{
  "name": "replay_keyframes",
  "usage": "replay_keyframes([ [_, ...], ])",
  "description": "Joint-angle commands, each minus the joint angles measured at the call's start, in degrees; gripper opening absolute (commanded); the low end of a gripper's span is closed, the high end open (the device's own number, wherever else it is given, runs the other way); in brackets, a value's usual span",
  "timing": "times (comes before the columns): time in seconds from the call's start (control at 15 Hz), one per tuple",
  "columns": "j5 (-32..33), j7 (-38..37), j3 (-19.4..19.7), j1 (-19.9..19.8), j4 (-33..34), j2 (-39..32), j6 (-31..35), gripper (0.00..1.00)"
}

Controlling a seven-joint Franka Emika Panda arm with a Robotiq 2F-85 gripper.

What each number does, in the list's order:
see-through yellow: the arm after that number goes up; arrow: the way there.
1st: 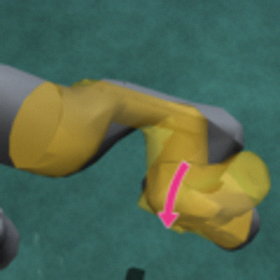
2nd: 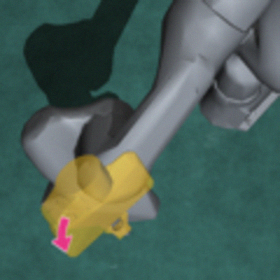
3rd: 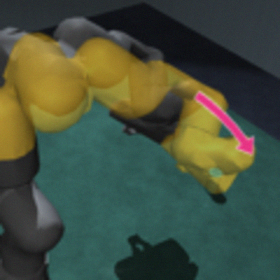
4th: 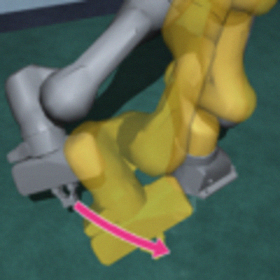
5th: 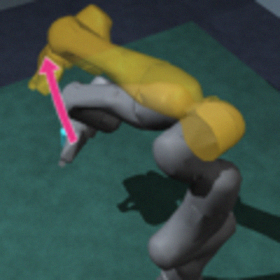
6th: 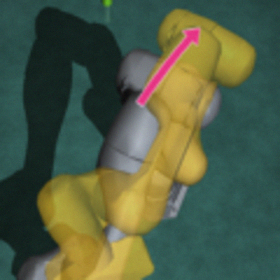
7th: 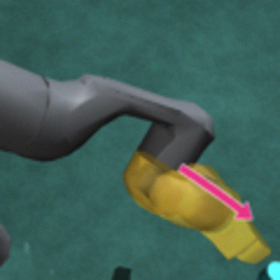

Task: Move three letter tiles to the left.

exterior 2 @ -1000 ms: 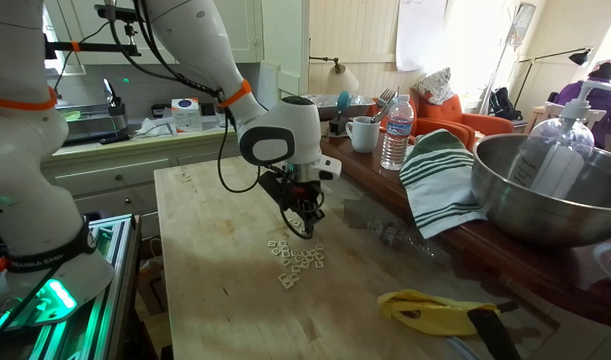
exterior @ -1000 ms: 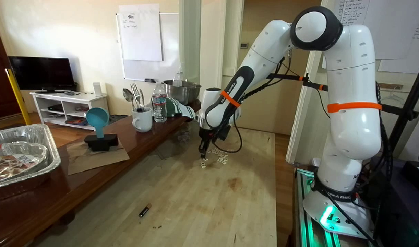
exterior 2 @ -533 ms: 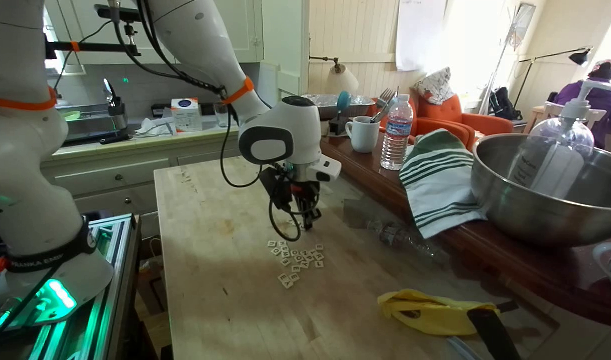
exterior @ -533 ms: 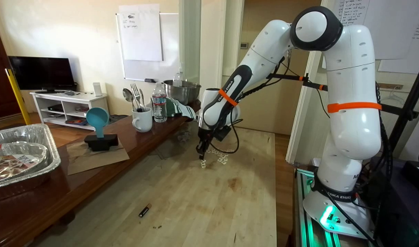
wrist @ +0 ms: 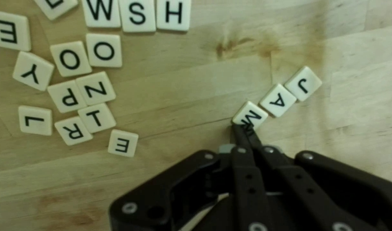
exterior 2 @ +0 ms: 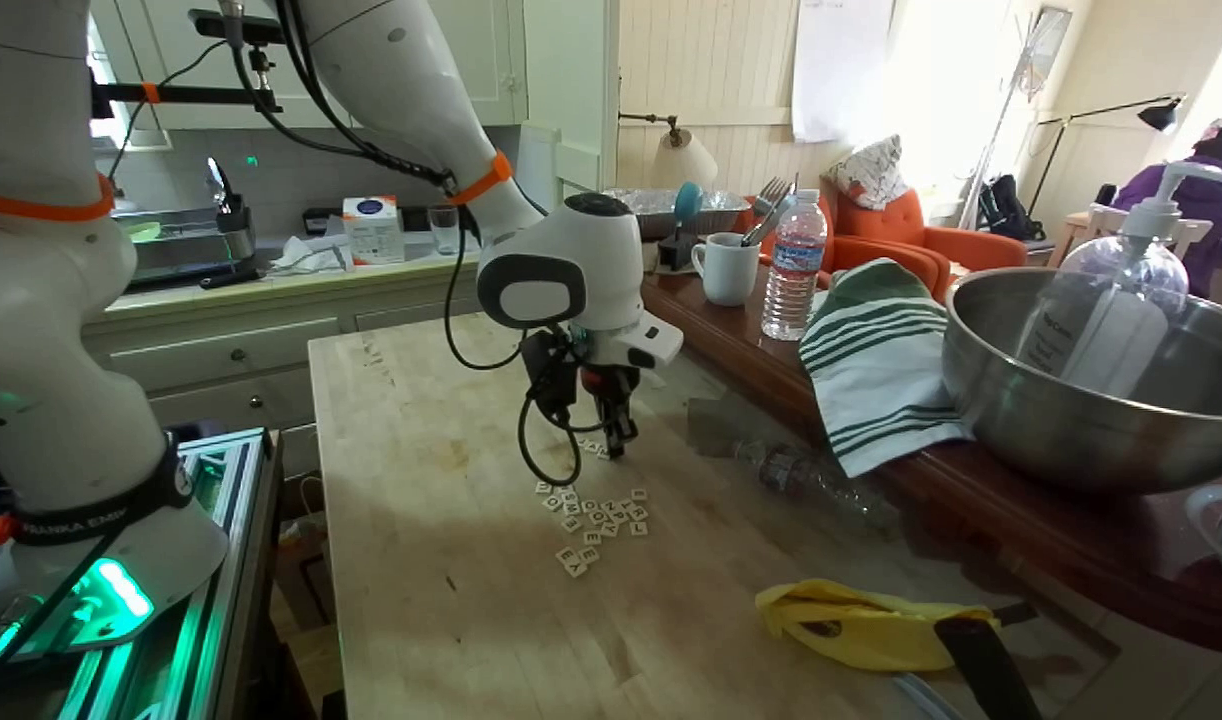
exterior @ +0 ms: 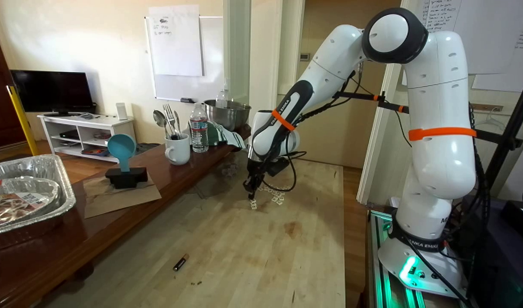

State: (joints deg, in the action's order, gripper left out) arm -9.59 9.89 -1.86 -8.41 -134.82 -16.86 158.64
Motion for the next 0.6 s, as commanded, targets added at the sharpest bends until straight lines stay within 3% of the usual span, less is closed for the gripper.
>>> replay_keyframes([
  [0.0, -1.86, -1.88, -0.44, 0.36, 1.18, -2.27, -1.76, 0.00],
  [0.53, -2.95, -3.12, -0.86, 0.53, 1.21, -2.15, -2.46, 0.00],
])
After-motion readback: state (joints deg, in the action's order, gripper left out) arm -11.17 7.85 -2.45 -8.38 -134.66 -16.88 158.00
